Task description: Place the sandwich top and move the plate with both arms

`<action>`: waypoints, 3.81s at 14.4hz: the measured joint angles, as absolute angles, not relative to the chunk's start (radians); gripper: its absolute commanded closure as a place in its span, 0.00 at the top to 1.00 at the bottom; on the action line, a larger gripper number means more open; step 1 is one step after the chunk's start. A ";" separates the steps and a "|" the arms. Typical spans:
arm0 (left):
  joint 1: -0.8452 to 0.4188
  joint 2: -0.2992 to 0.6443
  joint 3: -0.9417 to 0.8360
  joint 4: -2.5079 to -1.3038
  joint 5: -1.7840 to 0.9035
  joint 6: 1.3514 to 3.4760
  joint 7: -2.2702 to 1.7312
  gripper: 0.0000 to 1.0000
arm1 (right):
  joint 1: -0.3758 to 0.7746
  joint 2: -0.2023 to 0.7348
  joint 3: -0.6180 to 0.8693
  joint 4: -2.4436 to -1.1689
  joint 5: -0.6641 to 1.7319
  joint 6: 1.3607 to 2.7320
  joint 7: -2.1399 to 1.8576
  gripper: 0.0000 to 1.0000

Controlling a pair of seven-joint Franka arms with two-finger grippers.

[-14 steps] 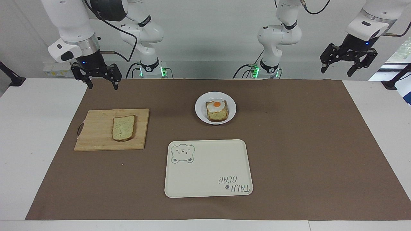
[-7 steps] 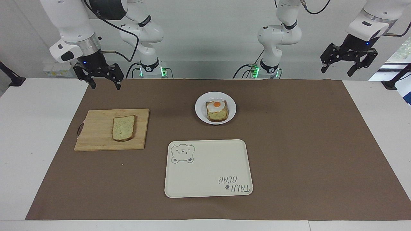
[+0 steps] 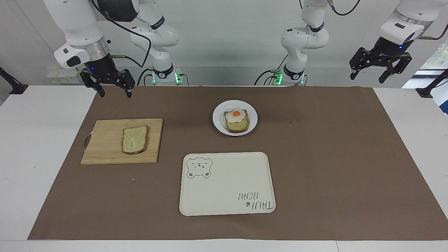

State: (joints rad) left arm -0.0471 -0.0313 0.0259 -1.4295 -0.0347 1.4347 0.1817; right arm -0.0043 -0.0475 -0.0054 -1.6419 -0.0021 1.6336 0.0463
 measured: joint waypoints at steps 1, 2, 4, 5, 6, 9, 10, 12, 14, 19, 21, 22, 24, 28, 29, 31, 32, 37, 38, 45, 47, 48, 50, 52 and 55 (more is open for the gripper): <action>-0.047 -0.031 0.026 -1.430 -0.035 1.435 0.182 1.00 | -0.004 -0.048 -0.005 -1.642 -0.002 1.634 0.046 1.00; -0.047 -0.031 0.026 -1.430 -0.035 1.435 0.182 1.00 | -0.004 -0.048 -0.005 -1.642 -0.002 1.634 0.046 1.00; -0.047 -0.031 0.026 -1.430 -0.035 1.435 0.182 1.00 | -0.004 -0.048 -0.005 -1.642 -0.002 1.634 0.046 1.00; -0.047 -0.031 0.026 -1.430 -0.035 1.435 0.182 1.00 | -0.004 -0.048 -0.005 -1.642 -0.002 1.634 0.046 1.00; -0.047 -0.031 0.026 -1.430 -0.035 1.435 0.182 1.00 | -0.004 -0.048 -0.005 -1.642 -0.002 1.634 0.046 1.00; -0.047 -0.031 0.026 -1.430 -0.035 1.435 0.182 1.00 | -0.004 -0.048 -0.005 -1.642 -0.002 1.634 0.046 1.00; -0.047 -0.031 0.026 -1.430 -0.035 1.435 0.182 1.00 | -0.004 -0.048 -0.005 -1.642 -0.002 1.634 0.046 1.00; -0.047 -0.031 0.026 -1.430 -0.035 1.435 0.182 1.00 | -0.006 -0.048 -0.006 -1.642 -0.002 1.634 0.047 1.00; -0.047 -0.031 0.026 -1.430 -0.035 1.435 0.182 1.00 | -0.017 -0.048 -0.009 -1.642 -0.002 1.634 0.047 1.00; -0.046 -0.031 0.031 -1.430 -0.035 1.426 0.182 1.00 | -0.033 -0.048 -0.011 -1.650 -0.002 1.634 0.046 1.00; -0.046 -0.031 0.031 -1.430 -0.035 1.424 0.182 1.00 | -0.033 -0.047 -0.011 -1.654 -0.002 1.634 0.045 1.00; -0.046 -0.031 0.031 -1.430 -0.035 1.423 0.182 1.00 | -0.033 -0.047 -0.011 -1.658 -0.002 1.634 0.044 1.00; -0.046 -0.032 0.027 -1.430 -0.035 1.422 0.182 1.00 | -0.033 -0.045 -0.011 -1.673 -0.002 1.651 0.044 1.00; -0.046 -0.033 0.020 -1.430 -0.035 1.418 0.182 1.00 | -0.033 -0.044 -0.011 -1.691 -0.002 1.666 0.035 1.00; -0.046 -0.033 0.020 -1.430 -0.035 1.418 0.182 1.00 | -0.033 -0.044 -0.011 -1.693 -0.002 1.671 0.035 1.00; -0.047 -0.035 0.013 -1.434 -0.037 1.420 0.182 1.00 | -0.033 -0.042 -0.011 -1.699 -0.002 1.694 0.034 1.00; -0.047 -0.037 0.009 -1.439 -0.041 1.425 0.182 1.00 | -0.033 -0.036 -0.011 -1.703 -0.002 1.705 0.033 1.00; -0.048 -0.100 0.004 -1.580 -0.192 1.518 0.202 1.00 | -0.033 0.028 -0.011 -1.709 -0.002 1.775 0.032 1.00; -0.048 -0.119 0.004 -1.625 -0.234 1.532 0.224 1.00 | -0.034 0.045 -0.011 -1.710 -0.002 1.788 0.032 1.00; -0.052 -0.166 -0.001 -1.967 -0.577 1.720 0.437 1.00 | -0.104 0.122 -0.012 -1.877 -0.002 2.011 -0.086 1.00; -0.084 -0.180 -0.002 -2.079 -0.626 1.790 0.485 1.00 | -0.117 0.129 -0.012 -1.933 -0.002 2.051 -0.117 0.98; -0.110 -0.186 -0.003 -2.126 -0.646 1.830 0.499 1.00 | -0.121 0.133 -0.012 -1.957 -0.002 2.070 -0.128 0.95; -0.160 -0.194 -0.005 -2.210 -0.695 1.918 0.515 1.00 | -0.132 0.138 -0.013 -2.003 -0.002 2.098 -0.155 0.87; -0.191 -0.201 -0.006 -2.294 -0.775 1.994 0.567 1.00 | -0.156 0.138 -0.013 -2.048 -0.002 2.125 -0.199 0.75; -0.243 -0.201 -0.006 -2.419 -0.926 2.118 0.674 0.94 | -0.202 0.138 -0.014 -2.107 -0.002 2.176 -0.277 0.58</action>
